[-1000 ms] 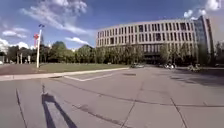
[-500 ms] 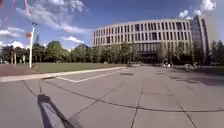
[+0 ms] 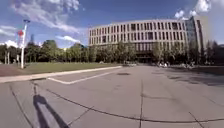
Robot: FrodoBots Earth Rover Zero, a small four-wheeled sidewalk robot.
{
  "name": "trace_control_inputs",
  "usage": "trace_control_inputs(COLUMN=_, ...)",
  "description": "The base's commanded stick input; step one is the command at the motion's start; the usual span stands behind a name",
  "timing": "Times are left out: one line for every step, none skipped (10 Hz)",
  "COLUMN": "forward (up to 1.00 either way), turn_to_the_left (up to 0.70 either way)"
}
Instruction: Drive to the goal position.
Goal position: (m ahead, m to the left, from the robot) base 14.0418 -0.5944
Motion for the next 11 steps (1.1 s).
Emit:
trace_control_inputs(forward=0.7, turn_to_the_left=-0.14)
trace_control_inputs(forward=0.7, turn_to_the_left=-0.11)
trace_control_inputs(forward=0.7, turn_to_the_left=0.0)
trace_control_inputs(forward=0.7, turn_to_the_left=0.0)
trace_control_inputs(forward=0.7, turn_to_the_left=0.0)
trace_control_inputs(forward=0.7, turn_to_the_left=0.0)
trace_control_inputs(forward=0.7, turn_to_the_left=0.0)
trace_control_inputs(forward=0.7, turn_to_the_left=0.0)
trace_control_inputs(forward=0.7, turn_to_the_left=0.0)
trace_control_inputs(forward=0.7, turn_to_the_left=0.0)
trace_control_inputs(forward=0.7, turn_to_the_left=0.0)
